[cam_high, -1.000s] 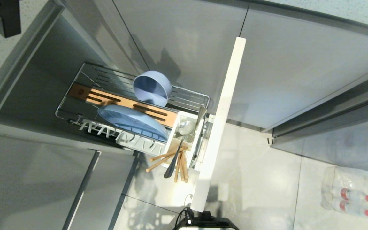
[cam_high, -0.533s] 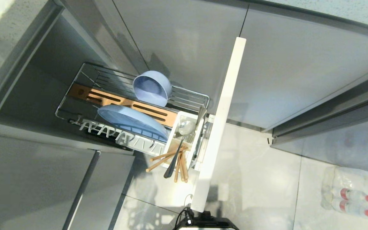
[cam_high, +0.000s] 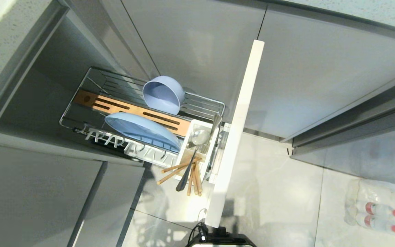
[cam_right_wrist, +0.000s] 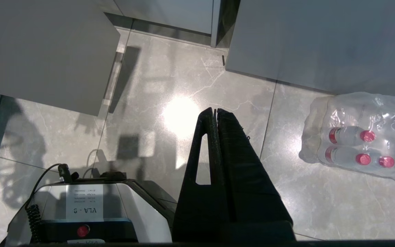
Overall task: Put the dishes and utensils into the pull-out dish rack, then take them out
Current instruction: Take the plate out of the cupboard
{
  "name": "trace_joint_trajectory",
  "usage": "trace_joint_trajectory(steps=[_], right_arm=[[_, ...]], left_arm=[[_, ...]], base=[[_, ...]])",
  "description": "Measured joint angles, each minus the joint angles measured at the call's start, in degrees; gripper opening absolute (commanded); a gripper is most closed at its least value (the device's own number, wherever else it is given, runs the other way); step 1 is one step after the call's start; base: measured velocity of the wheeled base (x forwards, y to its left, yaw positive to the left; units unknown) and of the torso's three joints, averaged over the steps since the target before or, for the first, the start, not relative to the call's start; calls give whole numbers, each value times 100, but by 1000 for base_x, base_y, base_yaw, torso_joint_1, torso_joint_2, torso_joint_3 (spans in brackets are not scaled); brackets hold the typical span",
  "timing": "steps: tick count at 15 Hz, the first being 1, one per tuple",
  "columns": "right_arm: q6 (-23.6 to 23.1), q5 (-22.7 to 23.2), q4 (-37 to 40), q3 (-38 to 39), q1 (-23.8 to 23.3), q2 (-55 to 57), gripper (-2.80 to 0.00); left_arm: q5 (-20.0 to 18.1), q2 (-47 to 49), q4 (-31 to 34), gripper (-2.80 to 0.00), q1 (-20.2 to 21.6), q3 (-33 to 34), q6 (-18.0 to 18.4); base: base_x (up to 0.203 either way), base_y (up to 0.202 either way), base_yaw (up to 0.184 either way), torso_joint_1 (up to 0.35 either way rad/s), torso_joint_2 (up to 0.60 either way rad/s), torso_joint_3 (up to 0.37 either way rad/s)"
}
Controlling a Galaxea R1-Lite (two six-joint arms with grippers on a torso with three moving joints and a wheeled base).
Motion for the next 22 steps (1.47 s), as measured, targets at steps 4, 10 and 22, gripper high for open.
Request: trace_joint_trajectory(steps=[4,10,22], right_arm=[[0,0,0,0,0,0,-280],[0,0,0,0,-2,0,-280],[1,0,0,0,0,0,-280]], left_arm=[[-785,-804,510,-280,1254,115,408],[-907,-2445,689,-280,2171,1314,1300],[-790,-5309,425,-280,2191,4810,2272]], base=[[0,0,0,0,0,0],[0,0,0,0,0,0],[0,0,0,0,0,0]])
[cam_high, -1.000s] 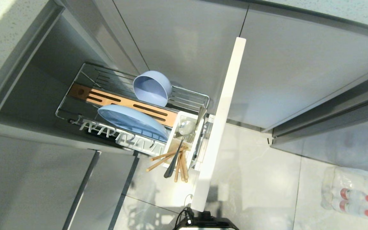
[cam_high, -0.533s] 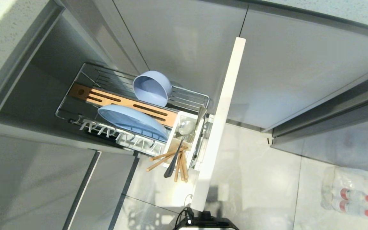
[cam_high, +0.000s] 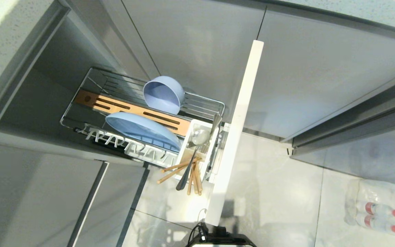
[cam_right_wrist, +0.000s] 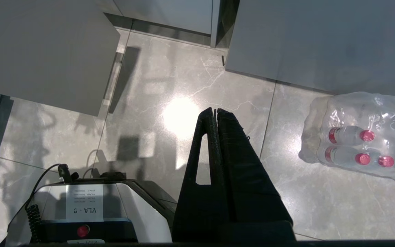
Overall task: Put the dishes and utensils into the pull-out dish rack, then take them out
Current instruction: Take the plate out of the cupboard
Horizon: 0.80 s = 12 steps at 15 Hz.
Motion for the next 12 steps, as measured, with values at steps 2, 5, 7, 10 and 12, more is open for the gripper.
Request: trace_joint_trajectory(steps=[2,5,7,10,12], right_arm=[[-2,0,0,0,-2,0,-280],[0,0,0,0,-2,0,-280],[-1,0,0,0,-2,0,-280],[0,0,0,0,-2,0,-280],[0,0,0,0,-2,0,-280]], left_arm=[[81,-129,-459,-280,-2,640,-4],[265,-206,-1475,-280,-2,1909,-7],[431,-222,-2258,-280,-2,2733,6],[592,-231,-2758,-280,-2,3464,41],[688,-233,-2971,-280,-2,3787,28]], base=[[0,0,0,0,0,0],[0,0,0,0,0,0],[0,0,0,0,0,0],[0,0,0,0,0,0],[0,0,0,0,0,0]])
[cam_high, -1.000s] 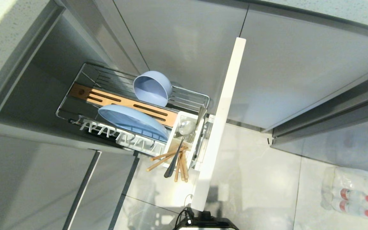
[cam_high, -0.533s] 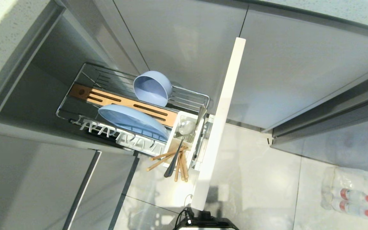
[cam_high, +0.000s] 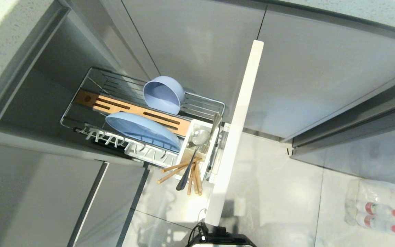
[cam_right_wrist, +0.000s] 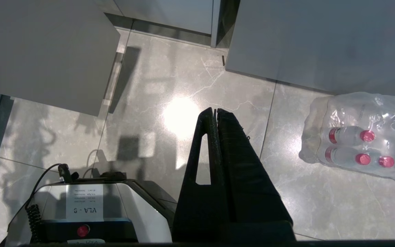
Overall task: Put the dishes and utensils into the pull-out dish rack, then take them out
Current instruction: Take the plate out of the cupboard
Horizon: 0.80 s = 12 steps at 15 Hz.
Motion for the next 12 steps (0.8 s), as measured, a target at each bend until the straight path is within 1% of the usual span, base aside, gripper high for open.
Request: trace_joint_trajectory(steps=[2,3,5,9,10,11,12], right_arm=[[1,0,2,0,0,0,-280],[0,2,0,0,0,0,-280],[-1,0,0,0,2,0,-280],[-1,0,0,0,2,0,-280],[-1,0,0,0,0,0,-280],[-1,0,0,0,0,0,-280],[1,0,0,0,0,0,-280]], left_arm=[[16,0,2,-280,0,83,-56],[51,0,14,-280,0,97,-138],[156,2,48,-280,0,108,-184],[154,2,52,-280,0,111,-276],[165,2,-34,-280,0,103,-297],[164,2,-135,-280,0,15,-308],[133,2,-244,-280,-5,-228,-313]], base=[[0,0,0,0,0,0],[0,0,0,0,0,0],[0,0,0,0,0,0],[0,0,0,0,0,0],[0,0,0,0,0,0],[0,0,0,0,0,0],[0,0,0,0,0,0]])
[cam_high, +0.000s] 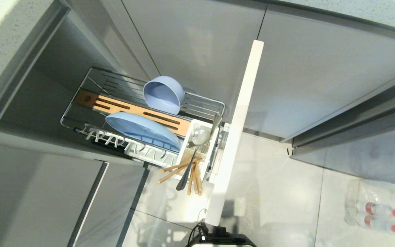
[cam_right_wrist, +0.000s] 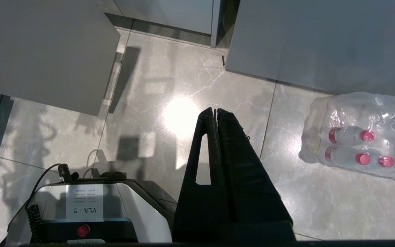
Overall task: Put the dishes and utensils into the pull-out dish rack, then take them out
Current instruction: Take the plate out of the cupboard
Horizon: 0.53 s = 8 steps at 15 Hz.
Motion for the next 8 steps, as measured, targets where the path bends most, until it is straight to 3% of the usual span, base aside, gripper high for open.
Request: trace_joint_trajectory(steps=[3,8], right_arm=[[-2,0,0,0,0,0,-280],[-1,0,1,0,0,0,-280]], left_arm=[[-464,1,396,-280,-4,-1281,38],[-1886,443,1977,-280,18,-3850,65]], base=[[0,0,0,0,0,0],[0,0,0,0,0,0]])
